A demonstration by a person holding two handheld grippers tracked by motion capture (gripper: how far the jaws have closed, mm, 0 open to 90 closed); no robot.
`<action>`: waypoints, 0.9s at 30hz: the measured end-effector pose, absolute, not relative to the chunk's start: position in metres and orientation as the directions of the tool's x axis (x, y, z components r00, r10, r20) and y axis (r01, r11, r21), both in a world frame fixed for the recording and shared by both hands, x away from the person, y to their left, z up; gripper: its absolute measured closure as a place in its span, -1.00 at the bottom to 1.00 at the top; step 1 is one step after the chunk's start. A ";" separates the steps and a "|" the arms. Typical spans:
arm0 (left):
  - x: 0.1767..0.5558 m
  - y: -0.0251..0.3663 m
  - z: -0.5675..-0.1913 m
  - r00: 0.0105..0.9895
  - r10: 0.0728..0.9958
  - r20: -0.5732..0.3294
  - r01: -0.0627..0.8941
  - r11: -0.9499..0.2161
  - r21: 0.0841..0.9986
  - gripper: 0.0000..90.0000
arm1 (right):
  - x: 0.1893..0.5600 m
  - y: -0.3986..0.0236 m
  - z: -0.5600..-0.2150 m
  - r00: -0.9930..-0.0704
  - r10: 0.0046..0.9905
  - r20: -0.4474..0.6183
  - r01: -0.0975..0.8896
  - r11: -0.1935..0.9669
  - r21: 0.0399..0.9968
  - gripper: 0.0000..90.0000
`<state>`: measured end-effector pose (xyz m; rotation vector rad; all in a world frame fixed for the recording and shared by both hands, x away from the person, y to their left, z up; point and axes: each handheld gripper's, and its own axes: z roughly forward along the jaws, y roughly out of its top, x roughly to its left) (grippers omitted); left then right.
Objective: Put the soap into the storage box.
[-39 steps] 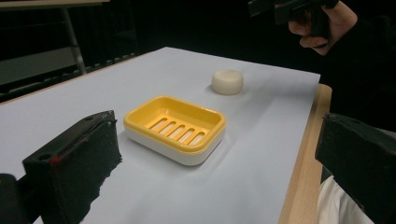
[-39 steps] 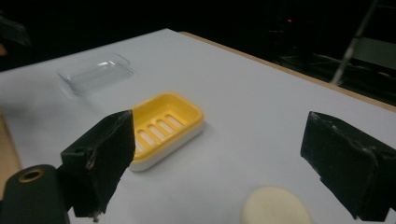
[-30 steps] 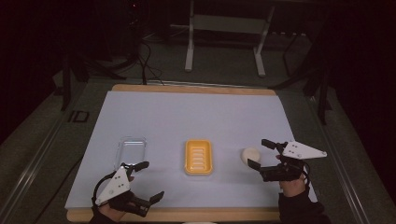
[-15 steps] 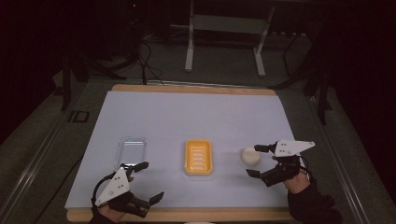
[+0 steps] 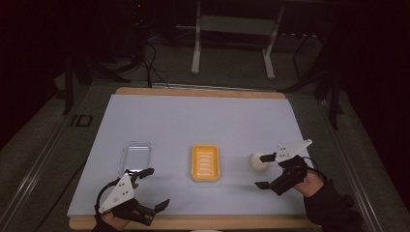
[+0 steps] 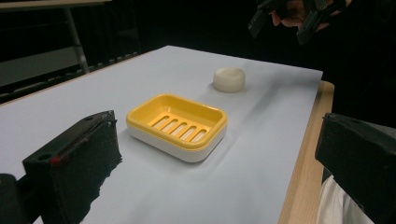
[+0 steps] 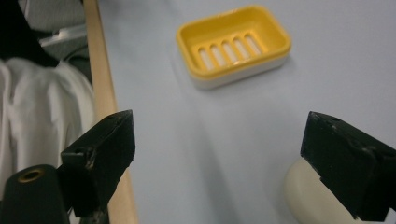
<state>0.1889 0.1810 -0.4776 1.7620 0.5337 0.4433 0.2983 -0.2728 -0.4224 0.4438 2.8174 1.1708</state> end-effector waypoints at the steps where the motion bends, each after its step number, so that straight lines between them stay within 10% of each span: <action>1: 0.189 0.181 -0.478 0.824 0.567 0.020 0.123 -0.213 0.969 -1.00 | 0.300 -0.272 -0.423 -0.958 0.283 0.036 0.231 0.693 0.684 -0.78; 27: 0.189 0.180 -0.478 0.830 0.557 0.021 0.127 -0.226 0.966 -1.00 | 0.307 -0.264 -0.435 -0.969 0.232 0.088 0.248 0.914 0.320 -0.78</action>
